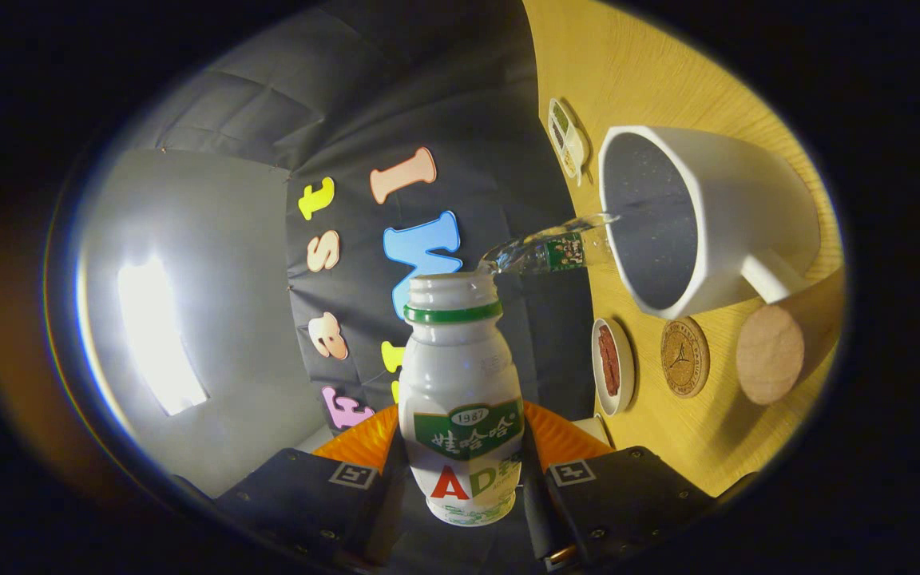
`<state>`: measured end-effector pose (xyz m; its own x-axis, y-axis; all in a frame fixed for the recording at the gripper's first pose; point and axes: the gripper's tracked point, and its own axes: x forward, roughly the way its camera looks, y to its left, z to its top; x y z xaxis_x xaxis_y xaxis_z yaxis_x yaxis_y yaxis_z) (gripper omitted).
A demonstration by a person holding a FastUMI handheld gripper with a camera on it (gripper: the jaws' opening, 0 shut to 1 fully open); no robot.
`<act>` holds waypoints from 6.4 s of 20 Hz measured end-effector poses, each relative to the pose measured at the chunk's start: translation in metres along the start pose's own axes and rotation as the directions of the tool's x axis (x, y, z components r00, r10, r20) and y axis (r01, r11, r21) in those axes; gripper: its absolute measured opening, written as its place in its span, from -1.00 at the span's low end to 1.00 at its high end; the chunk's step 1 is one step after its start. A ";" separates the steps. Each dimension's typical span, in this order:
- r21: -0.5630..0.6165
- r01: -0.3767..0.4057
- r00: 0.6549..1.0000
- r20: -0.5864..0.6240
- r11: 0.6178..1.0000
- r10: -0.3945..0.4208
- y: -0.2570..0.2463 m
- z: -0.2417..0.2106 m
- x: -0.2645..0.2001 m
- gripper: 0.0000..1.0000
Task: Take the bottle from table, then pour the juice into the cup, finally place the bottle on the coaster
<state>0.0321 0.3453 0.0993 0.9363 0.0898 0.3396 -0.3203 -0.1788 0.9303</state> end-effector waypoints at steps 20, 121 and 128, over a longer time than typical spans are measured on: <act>0.054 -0.018 1.000 -0.005 0.998 0.019 0.004 -0.005 -0.001 0.27; -0.715 0.233 0.958 0.052 0.659 -0.282 -0.030 -0.004 0.001 0.27; -0.907 0.238 0.936 0.119 0.347 -0.331 -0.044 0.000 0.019 0.28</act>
<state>0.0643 0.3552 0.0650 0.9996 0.0268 -0.0068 -0.0191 0.8482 0.5293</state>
